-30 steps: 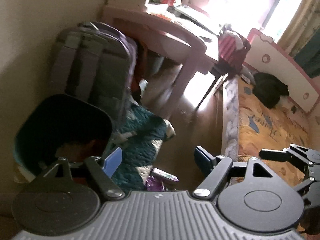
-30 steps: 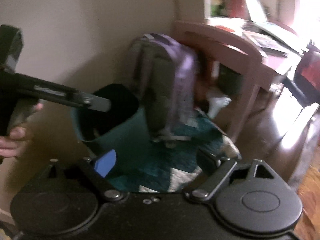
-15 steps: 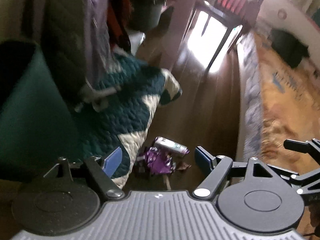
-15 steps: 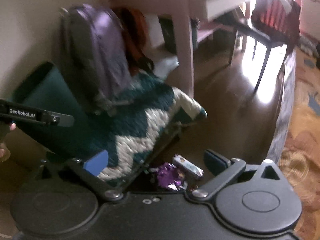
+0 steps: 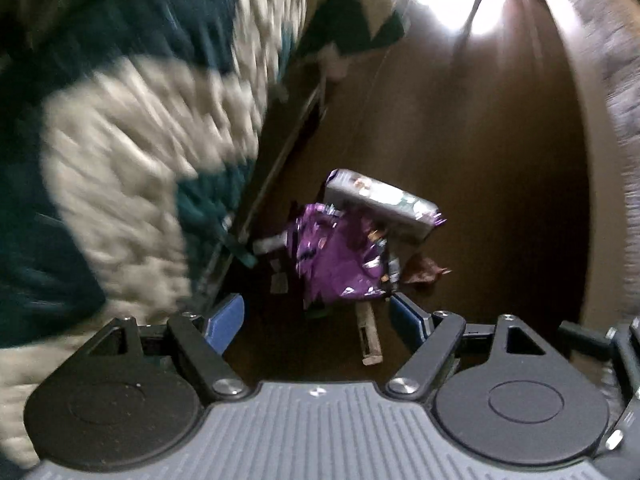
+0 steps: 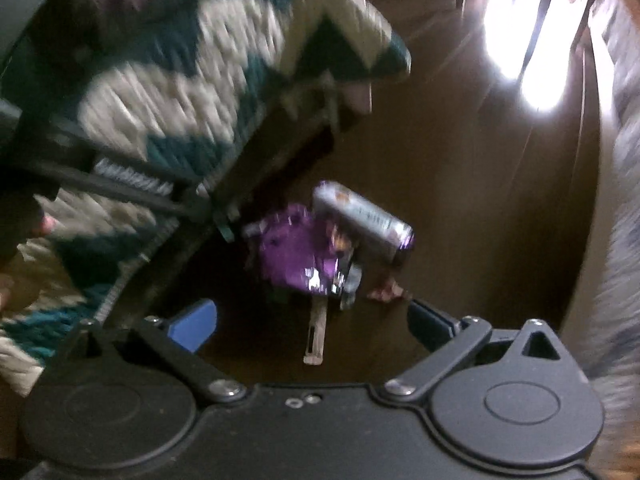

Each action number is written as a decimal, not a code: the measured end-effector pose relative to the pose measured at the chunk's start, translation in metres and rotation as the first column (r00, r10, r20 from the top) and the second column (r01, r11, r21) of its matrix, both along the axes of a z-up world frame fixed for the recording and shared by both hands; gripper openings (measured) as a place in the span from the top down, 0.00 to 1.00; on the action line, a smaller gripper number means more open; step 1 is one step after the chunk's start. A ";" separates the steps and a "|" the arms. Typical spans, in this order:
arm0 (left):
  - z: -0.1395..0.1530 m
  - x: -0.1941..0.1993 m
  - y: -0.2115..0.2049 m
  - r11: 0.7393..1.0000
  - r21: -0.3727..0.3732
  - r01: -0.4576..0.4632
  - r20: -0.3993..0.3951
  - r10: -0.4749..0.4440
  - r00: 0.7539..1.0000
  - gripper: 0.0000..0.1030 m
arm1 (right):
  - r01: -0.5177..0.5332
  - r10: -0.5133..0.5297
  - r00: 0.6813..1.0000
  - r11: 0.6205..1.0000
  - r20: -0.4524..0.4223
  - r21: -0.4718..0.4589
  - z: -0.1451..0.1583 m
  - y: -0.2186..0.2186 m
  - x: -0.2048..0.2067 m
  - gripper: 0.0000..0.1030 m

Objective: Collect trash
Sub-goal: 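Grasp the purple snack bag with left tool while right tool grasps tan paper strip, then carry snack bag and paper strip to the green bin and release both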

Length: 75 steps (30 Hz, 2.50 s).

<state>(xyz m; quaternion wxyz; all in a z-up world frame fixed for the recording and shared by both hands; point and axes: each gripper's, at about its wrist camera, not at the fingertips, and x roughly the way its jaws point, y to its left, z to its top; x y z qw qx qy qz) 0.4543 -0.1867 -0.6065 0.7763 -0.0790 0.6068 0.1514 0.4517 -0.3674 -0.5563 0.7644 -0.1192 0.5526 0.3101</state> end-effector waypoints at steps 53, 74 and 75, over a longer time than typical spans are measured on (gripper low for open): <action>-0.153 0.025 0.027 0.992 -0.096 -0.085 -0.046 0.081 0.996 0.86 | 0.017 -0.019 1.000 0.991 -0.012 -0.130 -0.207 0.031 -0.037 0.81; 0.222 -0.044 0.040 0.988 -0.148 0.039 0.098 -0.024 0.995 0.86 | 0.067 -0.062 0.997 0.991 0.044 -0.115 0.160 0.002 -0.062 0.82; 0.241 -0.046 0.043 0.989 -0.145 0.036 0.108 -0.020 0.994 0.86 | 0.056 -0.050 0.997 0.992 0.058 -0.115 0.181 0.005 -0.064 0.82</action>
